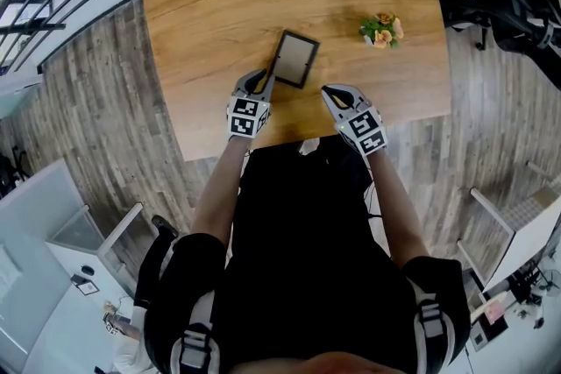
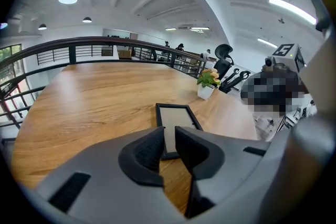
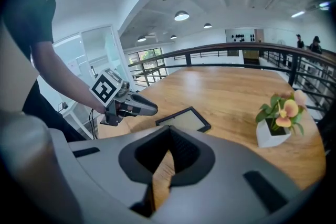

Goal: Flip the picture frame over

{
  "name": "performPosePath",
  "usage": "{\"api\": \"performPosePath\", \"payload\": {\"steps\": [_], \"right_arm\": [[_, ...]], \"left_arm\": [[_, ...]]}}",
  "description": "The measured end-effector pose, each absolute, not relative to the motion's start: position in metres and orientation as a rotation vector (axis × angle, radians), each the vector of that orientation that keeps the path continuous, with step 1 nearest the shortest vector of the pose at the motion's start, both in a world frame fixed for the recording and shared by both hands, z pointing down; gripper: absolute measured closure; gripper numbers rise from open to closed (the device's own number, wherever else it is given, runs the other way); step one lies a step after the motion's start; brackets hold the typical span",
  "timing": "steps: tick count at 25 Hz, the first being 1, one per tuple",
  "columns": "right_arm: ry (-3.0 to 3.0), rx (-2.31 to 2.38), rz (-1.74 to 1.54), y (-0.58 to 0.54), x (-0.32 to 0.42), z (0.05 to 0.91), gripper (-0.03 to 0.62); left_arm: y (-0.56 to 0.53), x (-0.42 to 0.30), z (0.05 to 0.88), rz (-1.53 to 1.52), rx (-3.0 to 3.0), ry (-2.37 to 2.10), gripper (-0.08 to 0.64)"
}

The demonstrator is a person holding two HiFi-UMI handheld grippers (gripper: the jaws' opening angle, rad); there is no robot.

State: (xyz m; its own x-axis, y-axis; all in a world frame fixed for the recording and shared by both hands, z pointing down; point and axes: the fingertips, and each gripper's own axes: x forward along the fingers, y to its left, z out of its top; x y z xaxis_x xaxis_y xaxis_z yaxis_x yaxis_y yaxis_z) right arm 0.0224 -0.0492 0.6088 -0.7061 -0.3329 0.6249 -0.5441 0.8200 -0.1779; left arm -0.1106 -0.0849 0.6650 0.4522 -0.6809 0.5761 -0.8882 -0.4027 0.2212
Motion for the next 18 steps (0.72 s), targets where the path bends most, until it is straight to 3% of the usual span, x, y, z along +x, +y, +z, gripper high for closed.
{"api": "performPosePath", "payload": {"steps": [18], "right_arm": [[-2.371, 0.649, 0.506, -0.034, 0.029, 0.623, 0.584]], "left_arm": [[-0.102, -0.108, 0.715, 0.735, 2.079, -1.385, 0.482]]}}
